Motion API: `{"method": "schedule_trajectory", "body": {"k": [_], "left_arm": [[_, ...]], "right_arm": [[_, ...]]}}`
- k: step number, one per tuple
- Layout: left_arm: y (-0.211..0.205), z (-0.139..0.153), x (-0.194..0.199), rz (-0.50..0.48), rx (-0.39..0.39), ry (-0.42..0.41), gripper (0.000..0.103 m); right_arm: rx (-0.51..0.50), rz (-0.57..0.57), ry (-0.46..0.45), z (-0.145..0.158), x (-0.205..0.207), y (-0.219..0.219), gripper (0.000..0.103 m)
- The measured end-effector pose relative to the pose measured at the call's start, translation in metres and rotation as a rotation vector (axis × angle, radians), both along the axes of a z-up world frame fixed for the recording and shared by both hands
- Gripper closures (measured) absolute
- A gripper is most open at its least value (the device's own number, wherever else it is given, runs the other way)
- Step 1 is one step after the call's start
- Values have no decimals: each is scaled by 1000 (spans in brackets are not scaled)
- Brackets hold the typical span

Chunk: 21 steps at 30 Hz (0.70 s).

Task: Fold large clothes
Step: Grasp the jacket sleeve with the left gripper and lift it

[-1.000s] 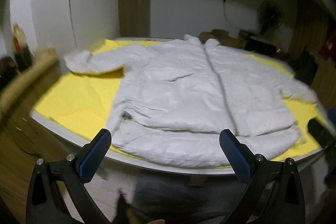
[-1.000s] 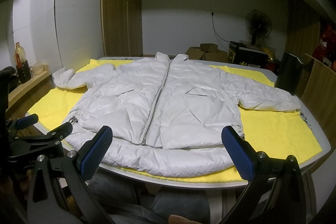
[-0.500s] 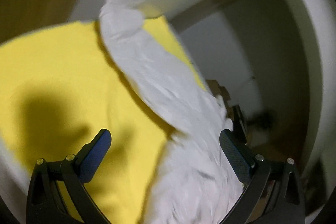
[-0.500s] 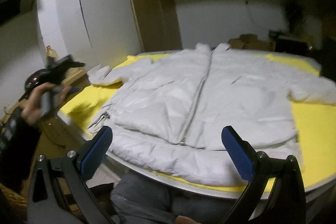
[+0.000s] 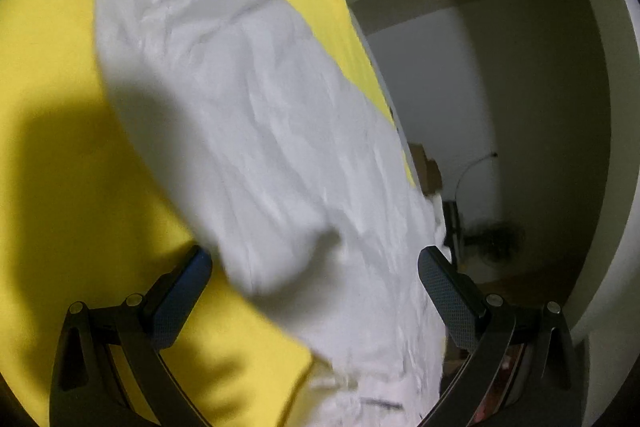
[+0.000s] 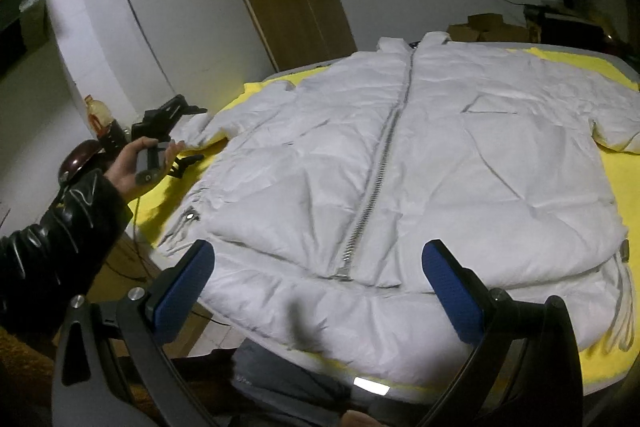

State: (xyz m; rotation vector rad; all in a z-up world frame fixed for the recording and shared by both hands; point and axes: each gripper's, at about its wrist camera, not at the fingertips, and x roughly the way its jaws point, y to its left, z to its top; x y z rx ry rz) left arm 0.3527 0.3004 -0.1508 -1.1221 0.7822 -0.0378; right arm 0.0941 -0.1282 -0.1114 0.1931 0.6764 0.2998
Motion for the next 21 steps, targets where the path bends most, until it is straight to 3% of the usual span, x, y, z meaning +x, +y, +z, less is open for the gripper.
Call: {"method": "schedule_trajectory", "body": {"k": [7,13,16,17,19,20,21], "left_arm": [[46,1,16,121,69,7,1],[75,3,20,164,93,-6,3],[81,0,23,176,118,6,17],[82,1,25,172,137,15,26],[85,1,30,160,178,34,52],[86,1,30,166,204,44,83],[92,1,26,182,228,54,93]], "right_arm": [[17,-26,20,-4,7,-11,0],[21,-44,30,-6,10,-17,0],[24,-48,38,-8,11,-18,0],[25,-48,40,-8,12,-18,0],[22,-48,42,-9,12,-17,0],[22,-48,42,-8,12,-17,0],[22,-47,42,-8,11,-17,0]]}}
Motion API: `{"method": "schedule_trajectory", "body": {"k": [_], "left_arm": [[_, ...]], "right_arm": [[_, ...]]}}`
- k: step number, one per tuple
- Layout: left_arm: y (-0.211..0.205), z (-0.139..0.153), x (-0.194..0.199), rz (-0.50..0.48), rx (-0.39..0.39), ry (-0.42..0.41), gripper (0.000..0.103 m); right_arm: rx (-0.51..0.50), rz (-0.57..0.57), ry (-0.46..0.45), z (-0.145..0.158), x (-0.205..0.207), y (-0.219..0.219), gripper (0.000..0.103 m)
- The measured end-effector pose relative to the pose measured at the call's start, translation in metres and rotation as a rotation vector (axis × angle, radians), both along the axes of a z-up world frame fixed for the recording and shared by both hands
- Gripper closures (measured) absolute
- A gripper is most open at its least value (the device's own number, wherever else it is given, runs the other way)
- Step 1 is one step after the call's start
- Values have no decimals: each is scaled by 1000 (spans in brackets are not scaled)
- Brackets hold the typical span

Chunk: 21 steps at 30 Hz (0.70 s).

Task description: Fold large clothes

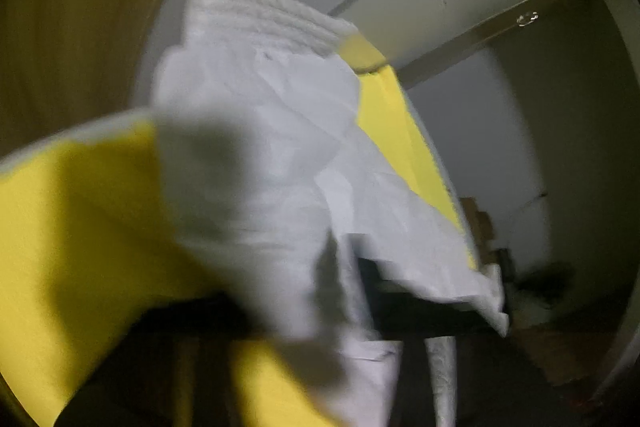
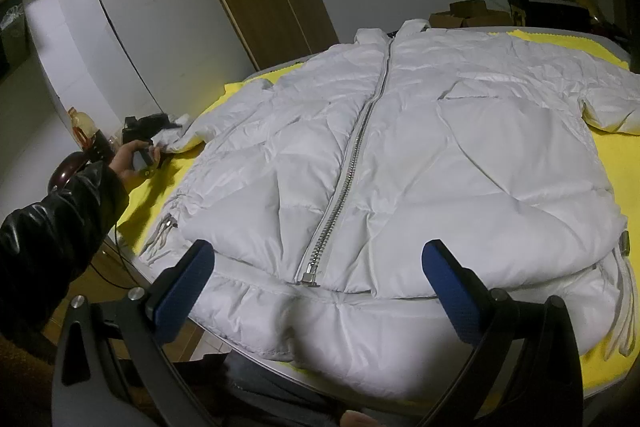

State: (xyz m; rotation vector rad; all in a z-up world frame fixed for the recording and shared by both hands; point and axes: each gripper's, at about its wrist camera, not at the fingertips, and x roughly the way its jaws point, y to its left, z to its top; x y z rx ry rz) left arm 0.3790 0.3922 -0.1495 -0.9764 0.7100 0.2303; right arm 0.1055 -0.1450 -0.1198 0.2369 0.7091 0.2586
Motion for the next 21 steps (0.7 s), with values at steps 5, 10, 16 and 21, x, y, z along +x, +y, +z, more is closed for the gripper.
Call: {"method": "schedule_trajectory", "body": {"k": [5,10,16,21], "left_arm": [[2,27,-6,-11,101,-94,94],[-34,87,-12,-35,377,-175,94],[-96,153,-13,-131,556,-286,95],[-155,187,-8,-207,631,-314,95]], "right_arm": [[-2,-2,2,1,-1,0,0],[1,2,7,-2,-1,2,0],[107,-16,51,-9,10,-15,0],[10,-93,145,-8,47,-21,0]]}}
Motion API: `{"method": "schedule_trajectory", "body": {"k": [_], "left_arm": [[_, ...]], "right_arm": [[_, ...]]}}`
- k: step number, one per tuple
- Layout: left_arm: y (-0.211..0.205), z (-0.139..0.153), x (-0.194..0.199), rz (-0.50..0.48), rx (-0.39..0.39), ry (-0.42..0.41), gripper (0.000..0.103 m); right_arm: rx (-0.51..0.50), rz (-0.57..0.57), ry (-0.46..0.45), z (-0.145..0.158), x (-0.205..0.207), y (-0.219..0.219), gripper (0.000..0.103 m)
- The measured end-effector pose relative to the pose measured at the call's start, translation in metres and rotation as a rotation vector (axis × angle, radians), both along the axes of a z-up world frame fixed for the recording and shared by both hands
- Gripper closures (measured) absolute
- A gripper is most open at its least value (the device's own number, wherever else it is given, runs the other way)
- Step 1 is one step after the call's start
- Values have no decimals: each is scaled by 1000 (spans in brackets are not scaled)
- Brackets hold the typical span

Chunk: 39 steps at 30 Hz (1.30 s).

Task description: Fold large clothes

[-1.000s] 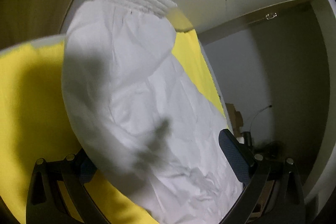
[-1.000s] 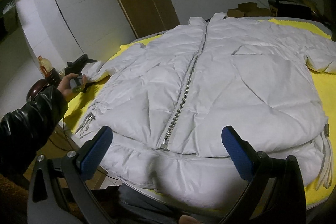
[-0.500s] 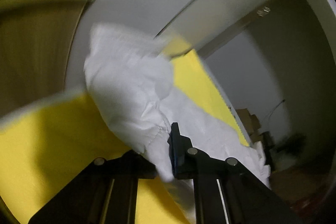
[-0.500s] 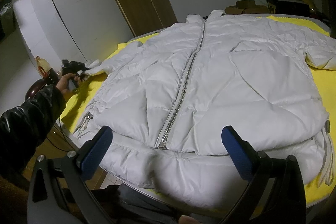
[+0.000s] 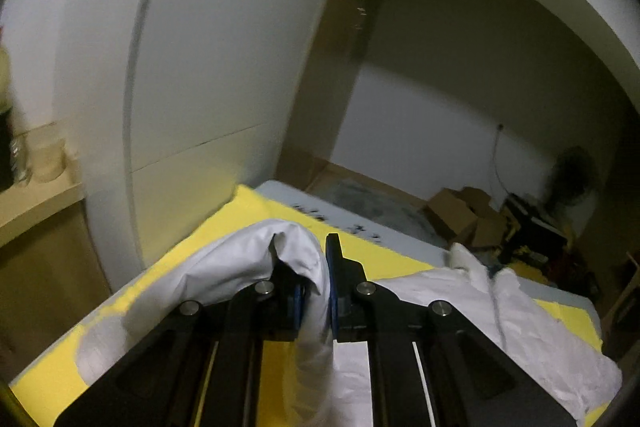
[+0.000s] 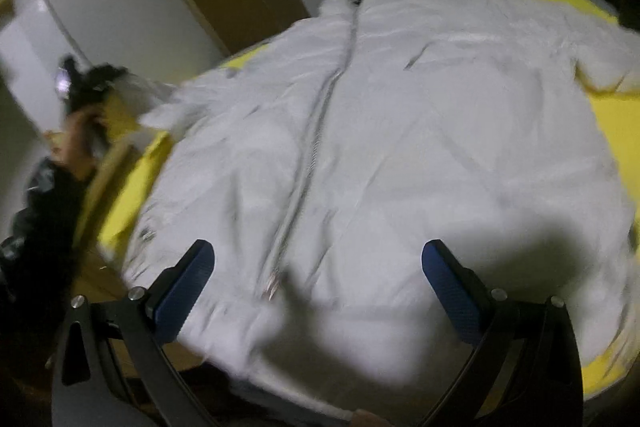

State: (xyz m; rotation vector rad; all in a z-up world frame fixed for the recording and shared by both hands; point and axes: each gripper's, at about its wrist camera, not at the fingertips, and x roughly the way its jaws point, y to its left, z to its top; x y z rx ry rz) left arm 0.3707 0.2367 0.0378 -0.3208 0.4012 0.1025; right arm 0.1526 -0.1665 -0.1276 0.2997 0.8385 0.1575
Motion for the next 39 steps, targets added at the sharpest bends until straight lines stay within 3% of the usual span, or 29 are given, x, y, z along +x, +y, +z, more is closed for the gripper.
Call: {"method": "schedule_trajectory", "body": {"k": [3,5,8,11,15,17,19,22,28,30,33,34,36,39], "left_arm": [[-13,7,-4,1,55,-6,95],[-15,8,-7,4,86,-6,95],[-17,8,-16,6,85,8,95],[-19,8,-22,8,71,11,95],[-23,11,-27,-22,65,7,95],[-31,15,-27,-56,64,10,95],[-43,20,-26,-82,78,-3,95],[-69,25,-19,-123,97,-17,95],[-182,15,4,-293,138,-10,94],[-229,-7,11,-364,173,23,94],[-288,-61,22,-466,211,140,93],[-304,-86,26,-502,208,212,92],[-318,-120,30,-523,204,303,90],[-325,-153,31,-521,217,368,90]], "right_arm": [[-122,-28,-9,30,54,13,0],[-254,-26,0,46,116,43,0],[-356,28,30,45,199,99,0],[-477,100,84,22,281,183,0],[-620,153,168,-22,339,256,0],[-633,198,238,-45,351,271,0],[-600,204,211,-46,349,267,0],[-509,134,143,-19,329,226,0],[-316,-117,31,43,240,66,0],[-283,-186,2,54,201,14,0],[-243,-269,-6,59,150,-47,0],[-224,-304,-11,58,132,-67,0],[-213,-355,-9,57,108,-97,0],[-192,-402,-14,55,79,-124,0]]}}
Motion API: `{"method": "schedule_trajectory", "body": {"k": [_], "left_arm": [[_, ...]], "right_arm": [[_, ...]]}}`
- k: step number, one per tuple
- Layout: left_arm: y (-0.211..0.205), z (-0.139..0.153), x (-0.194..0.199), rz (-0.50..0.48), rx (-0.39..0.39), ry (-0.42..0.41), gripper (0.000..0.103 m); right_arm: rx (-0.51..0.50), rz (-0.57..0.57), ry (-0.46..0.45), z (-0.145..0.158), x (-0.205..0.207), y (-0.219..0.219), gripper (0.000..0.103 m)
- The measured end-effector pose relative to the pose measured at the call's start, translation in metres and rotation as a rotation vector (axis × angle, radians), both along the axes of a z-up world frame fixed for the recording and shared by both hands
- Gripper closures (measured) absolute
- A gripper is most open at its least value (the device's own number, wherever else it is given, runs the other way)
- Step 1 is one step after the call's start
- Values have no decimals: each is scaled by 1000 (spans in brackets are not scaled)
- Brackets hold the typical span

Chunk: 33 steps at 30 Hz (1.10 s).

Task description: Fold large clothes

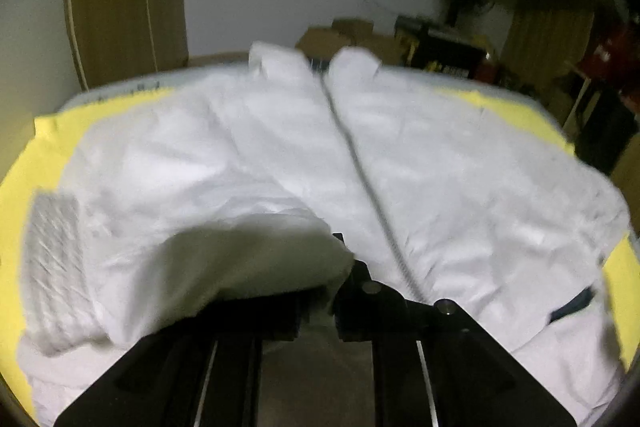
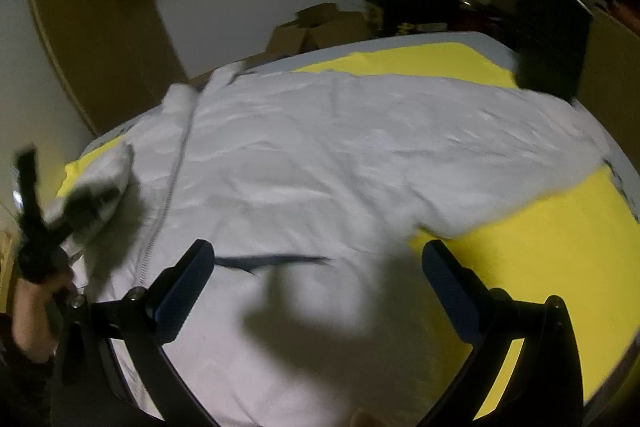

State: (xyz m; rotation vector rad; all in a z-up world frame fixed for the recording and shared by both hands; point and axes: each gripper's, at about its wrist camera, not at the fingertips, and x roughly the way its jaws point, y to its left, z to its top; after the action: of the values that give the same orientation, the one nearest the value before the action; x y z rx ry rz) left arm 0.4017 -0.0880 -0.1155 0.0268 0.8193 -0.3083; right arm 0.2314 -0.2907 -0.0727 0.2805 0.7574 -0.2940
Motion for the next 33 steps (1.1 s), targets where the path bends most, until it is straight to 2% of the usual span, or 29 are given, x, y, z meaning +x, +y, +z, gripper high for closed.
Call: {"method": "schedule_trajectory", "body": {"k": [4,5,7,8,9,12,15,18,20,22,24,26,29,33], "left_arm": [[9,-21,7,-12,-14,59,89],[14,-23,8,-27,-18,62,83],[14,-22,7,-82,-49,62,58],[11,-19,1,-119,-78,64,25],[11,-14,-8,-150,-103,53,0],[20,15,-47,-167,-140,-56,0],[60,46,-98,-147,-258,-133,0],[118,66,-141,-33,-335,-198,0],[167,75,-165,124,-367,-236,0],[222,76,-188,279,-437,-261,0],[260,72,-209,372,-507,-266,0],[285,66,-225,419,-554,-257,0],[308,59,-247,448,-577,-242,0],[323,54,-266,455,-583,-247,0]], "right_arm": [[2,20,-41,6,-16,-4,0],[-5,33,-47,8,-14,2,0],[-5,57,-58,7,-13,1,0],[-5,75,-67,9,-11,6,0],[-8,87,-70,10,-9,11,0],[-48,129,-90,17,-7,30,0],[-99,190,-118,25,-1,55,0],[-182,297,-169,37,8,98,0],[-263,407,-198,40,19,137,0],[-344,517,-163,33,39,182,0],[-377,631,-113,18,65,227,0],[-433,708,-76,3,87,265,0],[-555,810,3,-26,124,320,0],[-635,831,68,-44,160,349,1]]}}
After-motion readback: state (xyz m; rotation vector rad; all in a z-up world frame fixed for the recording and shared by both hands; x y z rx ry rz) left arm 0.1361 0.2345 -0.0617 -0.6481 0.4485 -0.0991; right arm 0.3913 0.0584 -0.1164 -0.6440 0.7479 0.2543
